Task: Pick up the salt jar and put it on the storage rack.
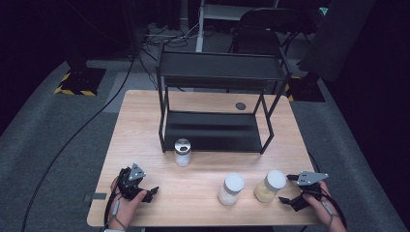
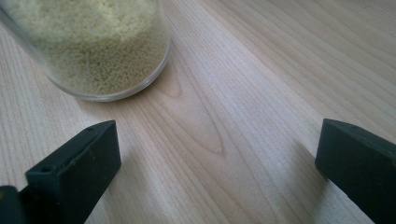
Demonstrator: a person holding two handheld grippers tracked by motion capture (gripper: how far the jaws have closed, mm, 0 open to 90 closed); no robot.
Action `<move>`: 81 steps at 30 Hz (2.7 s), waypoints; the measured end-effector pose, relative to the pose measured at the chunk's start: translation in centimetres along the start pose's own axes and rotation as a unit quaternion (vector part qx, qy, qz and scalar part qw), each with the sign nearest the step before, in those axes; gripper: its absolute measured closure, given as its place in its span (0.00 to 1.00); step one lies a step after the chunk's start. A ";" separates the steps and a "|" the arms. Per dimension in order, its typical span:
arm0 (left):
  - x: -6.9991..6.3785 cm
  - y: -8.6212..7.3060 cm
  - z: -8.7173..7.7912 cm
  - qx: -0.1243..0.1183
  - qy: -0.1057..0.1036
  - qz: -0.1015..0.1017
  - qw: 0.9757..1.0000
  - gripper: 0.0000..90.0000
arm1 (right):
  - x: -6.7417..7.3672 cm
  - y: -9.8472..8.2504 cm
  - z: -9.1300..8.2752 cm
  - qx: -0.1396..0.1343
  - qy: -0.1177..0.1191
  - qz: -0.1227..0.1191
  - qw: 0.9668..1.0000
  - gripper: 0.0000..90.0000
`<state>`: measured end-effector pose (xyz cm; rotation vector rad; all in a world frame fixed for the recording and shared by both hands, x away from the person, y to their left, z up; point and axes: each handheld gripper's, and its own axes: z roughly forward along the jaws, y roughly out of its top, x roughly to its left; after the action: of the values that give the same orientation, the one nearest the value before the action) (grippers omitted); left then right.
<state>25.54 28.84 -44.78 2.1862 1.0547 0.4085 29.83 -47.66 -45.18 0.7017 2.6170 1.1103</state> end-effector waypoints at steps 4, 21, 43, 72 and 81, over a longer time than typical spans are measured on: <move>0.1 0.0 0.0 0.000 -0.002 0.000 1.000 0.01 | 0.0 0.0 0.0 0.000 0.000 0.000 1.000 0.00; 1.4 3.2 -2.9 -0.007 -0.030 -0.010 0.999 0.06 | 0.0 0.0 0.0 0.000 0.000 0.000 1.000 0.00; 3.7 9.0 -4.8 -0.044 -0.067 0.010 0.997 0.07 | 0.0 0.0 0.0 0.000 0.000 0.000 1.000 0.00; 2.5 12.4 -0.5 -0.069 -0.080 0.061 0.993 0.12 | 0.0 0.0 0.0 0.000 0.000 0.000 1.000 0.00; 2.4 13.4 0.9 -0.064 -0.088 0.065 0.992 0.12 | 0.0 0.0 0.0 0.000 0.000 0.000 1.000 0.00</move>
<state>35.20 24.28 -36.22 2.1387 0.7735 0.3240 29.83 -47.66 -45.19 0.7026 2.6162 1.1110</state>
